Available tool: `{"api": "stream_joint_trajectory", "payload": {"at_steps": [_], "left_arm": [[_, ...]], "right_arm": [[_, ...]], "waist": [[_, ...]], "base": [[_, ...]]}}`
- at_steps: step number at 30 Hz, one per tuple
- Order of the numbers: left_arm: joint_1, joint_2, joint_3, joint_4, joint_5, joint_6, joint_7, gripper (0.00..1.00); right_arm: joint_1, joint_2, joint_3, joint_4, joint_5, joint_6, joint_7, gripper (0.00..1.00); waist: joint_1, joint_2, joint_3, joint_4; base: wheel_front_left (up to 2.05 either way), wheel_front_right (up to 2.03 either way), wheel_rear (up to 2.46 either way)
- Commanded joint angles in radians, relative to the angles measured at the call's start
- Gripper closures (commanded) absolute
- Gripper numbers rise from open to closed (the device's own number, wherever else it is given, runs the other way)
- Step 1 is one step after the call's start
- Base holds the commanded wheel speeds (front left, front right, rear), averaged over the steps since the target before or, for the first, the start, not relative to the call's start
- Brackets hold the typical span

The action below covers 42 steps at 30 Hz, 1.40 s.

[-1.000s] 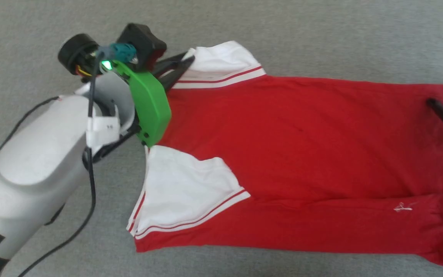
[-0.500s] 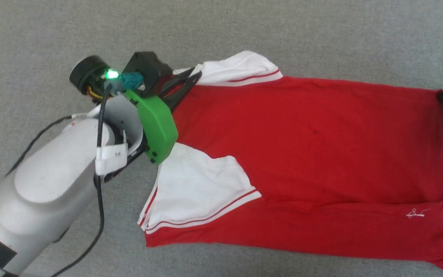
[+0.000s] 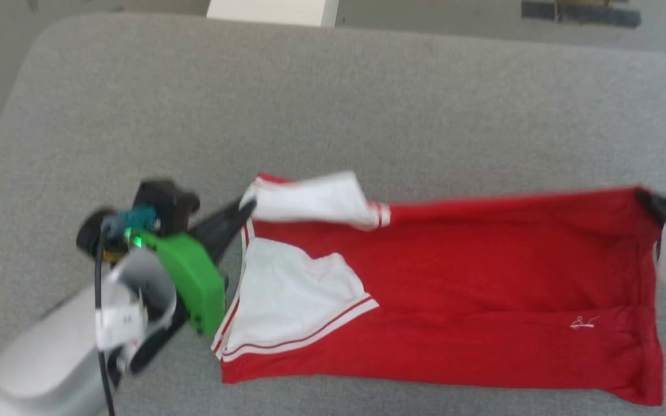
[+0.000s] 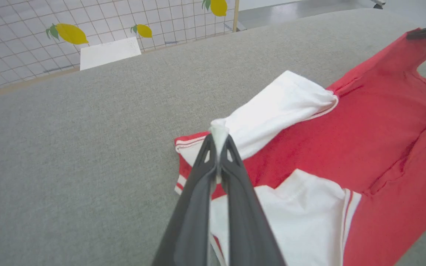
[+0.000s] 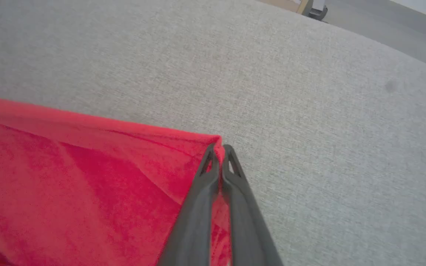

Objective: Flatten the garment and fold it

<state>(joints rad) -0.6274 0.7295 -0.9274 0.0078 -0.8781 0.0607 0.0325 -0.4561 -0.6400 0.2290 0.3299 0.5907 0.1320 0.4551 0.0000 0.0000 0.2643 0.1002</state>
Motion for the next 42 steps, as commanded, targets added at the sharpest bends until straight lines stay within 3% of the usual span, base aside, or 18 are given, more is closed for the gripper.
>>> {"api": "stream_joint_trajectory", "payload": {"at_steps": [1,7,12,18,19,20,21,29,33,35,38,42], "left_arm": [[0.044,0.019,-0.001,-0.016,-0.019,0.016,-0.007,1.00],[0.195,0.057,-0.029,-0.057,-0.080,0.059,-0.003,1.00],[0.266,0.063,-0.069,-0.044,-0.104,0.063,0.019,1.00],[0.262,0.004,-0.132,0.075,-0.055,0.031,0.026,1.00],[0.259,-0.005,-0.139,0.092,-0.049,0.024,0.024,1.00],[0.253,-0.015,-0.143,0.112,-0.037,0.020,0.014,0.75],[0.249,-0.025,-0.144,0.128,-0.028,0.020,0.001,0.00],[0.261,-0.078,-0.098,0.210,0.000,0.021,-0.199,0.00],[0.283,-0.095,-0.006,0.183,-0.003,0.062,-0.282,0.00],[0.308,-0.110,0.077,0.148,0.007,0.094,-0.292,0.00],[0.386,-0.170,0.288,0.054,0.087,0.136,-0.294,0.00],[0.517,-0.280,0.525,-0.040,0.231,0.142,-0.294,0.00]], "right_arm": [[0.051,0.011,-0.016,-0.024,0.002,-0.001,-0.008,1.00],[0.241,0.044,-0.053,-0.119,-0.005,-0.001,0.030,1.00],[0.339,0.028,-0.046,-0.171,-0.036,-0.001,0.084,1.00],[0.382,0.015,-0.007,-0.150,-0.060,-0.001,0.101,1.00],[0.382,0.015,-0.002,-0.144,-0.059,-0.001,0.098,0.96],[0.380,0.015,0.004,-0.136,-0.052,-0.001,0.092,0.00],[0.379,0.016,0.010,-0.132,-0.043,-0.001,0.089,0.00],[0.364,0.004,0.011,-0.183,0.029,-0.001,0.080,0.00],[0.384,0.036,-0.067,-0.239,0.058,-0.001,0.100,0.00],[0.402,0.073,-0.126,-0.258,0.053,-0.001,0.106,0.00],[0.433,0.157,-0.231,-0.278,0.011,-0.001,0.114,0.00],[0.471,0.288,-0.360,-0.283,-0.068,-0.001,0.132,0.00]], "waist": [[0.0000,0.0000,-0.074,-0.014],[0.0000,0.0000,-0.118,-0.020],[0.0000,0.0000,-0.127,-0.017],[0.0000,0.0000,-0.115,-0.012],[0.0000,0.0000,-0.115,-0.012],[0.0000,0.0000,-0.116,-0.012],[0.0000,0.0000,-0.117,-0.011],[0.0000,0.0000,-0.182,-0.020],[0.0000,0.0000,-0.217,-0.017],[0.0000,0.0000,-0.227,-0.015],[0.0000,0.0000,-0.231,-0.008],[0.0000,0.0000,-0.231,0.002]], "base": [[0.00,0.00,0.00],[0.00,0.00,0.00],[0.00,0.00,0.00],[0.00,0.00,0.00],[0.00,0.00,0.00],[0.00,0.00,0.00],[0.00,0.00,0.00],[0.00,0.00,0.00],[0.00,0.00,0.00],[0.00,0.00,0.00],[0.00,0.00,0.00],[0.00,0.00,0.00]]}}
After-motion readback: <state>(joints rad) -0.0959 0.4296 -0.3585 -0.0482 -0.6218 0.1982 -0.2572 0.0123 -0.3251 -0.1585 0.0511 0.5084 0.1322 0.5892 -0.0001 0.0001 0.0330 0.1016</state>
